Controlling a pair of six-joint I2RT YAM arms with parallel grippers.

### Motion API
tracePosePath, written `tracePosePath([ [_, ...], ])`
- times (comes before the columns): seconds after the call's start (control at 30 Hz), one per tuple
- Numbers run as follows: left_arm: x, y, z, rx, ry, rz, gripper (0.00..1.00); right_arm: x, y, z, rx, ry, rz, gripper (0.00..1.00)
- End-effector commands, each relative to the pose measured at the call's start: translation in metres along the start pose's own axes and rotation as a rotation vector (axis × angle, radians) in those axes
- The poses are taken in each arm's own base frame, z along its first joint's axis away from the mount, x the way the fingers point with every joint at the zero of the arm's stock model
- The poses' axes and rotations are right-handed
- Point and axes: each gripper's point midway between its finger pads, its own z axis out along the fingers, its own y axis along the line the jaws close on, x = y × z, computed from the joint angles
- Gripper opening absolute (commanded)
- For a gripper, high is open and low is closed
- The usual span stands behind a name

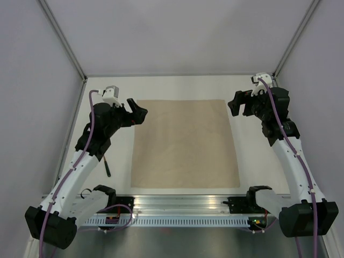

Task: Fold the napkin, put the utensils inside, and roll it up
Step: Fold the napkin

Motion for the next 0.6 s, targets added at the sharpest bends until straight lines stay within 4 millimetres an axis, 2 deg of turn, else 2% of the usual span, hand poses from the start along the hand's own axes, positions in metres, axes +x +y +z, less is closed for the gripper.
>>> tracePosePath([
  [0.0,-0.006,-0.006,0.002,0.028,-0.018,0.037,1.00,-0.008,-0.004,-0.006,0.033,-0.017,0.002,0.98],
  [0.23,-0.007,-0.016,0.004,0.034,-0.022,0.077,0.98,-0.007,-0.004,-0.007,0.031,-0.016,0.001,0.98],
  [0.33,-0.004,-0.030,0.008,0.027,-0.020,0.131,0.96,-0.006,-0.003,-0.005,0.016,0.001,-0.022,0.98],
  [0.37,0.004,-0.045,0.009,0.057,-0.003,0.153,0.96,-0.004,-0.003,-0.004,0.016,0.016,-0.020,0.98],
  [0.43,0.012,-0.060,0.018,0.069,0.012,0.172,0.93,-0.009,-0.007,0.000,0.030,0.029,-0.014,0.98],
  [0.47,0.023,-0.080,0.021,0.111,0.034,0.195,0.93,-0.015,-0.007,-0.001,0.034,0.033,-0.010,0.98],
  [0.53,0.046,-0.095,0.035,0.119,0.085,0.234,0.90,-0.012,-0.013,0.007,0.046,0.079,0.012,0.98],
  [0.57,0.061,-0.113,0.036,0.155,0.110,0.263,0.89,-0.017,-0.014,0.005,0.049,0.096,0.019,0.98],
])
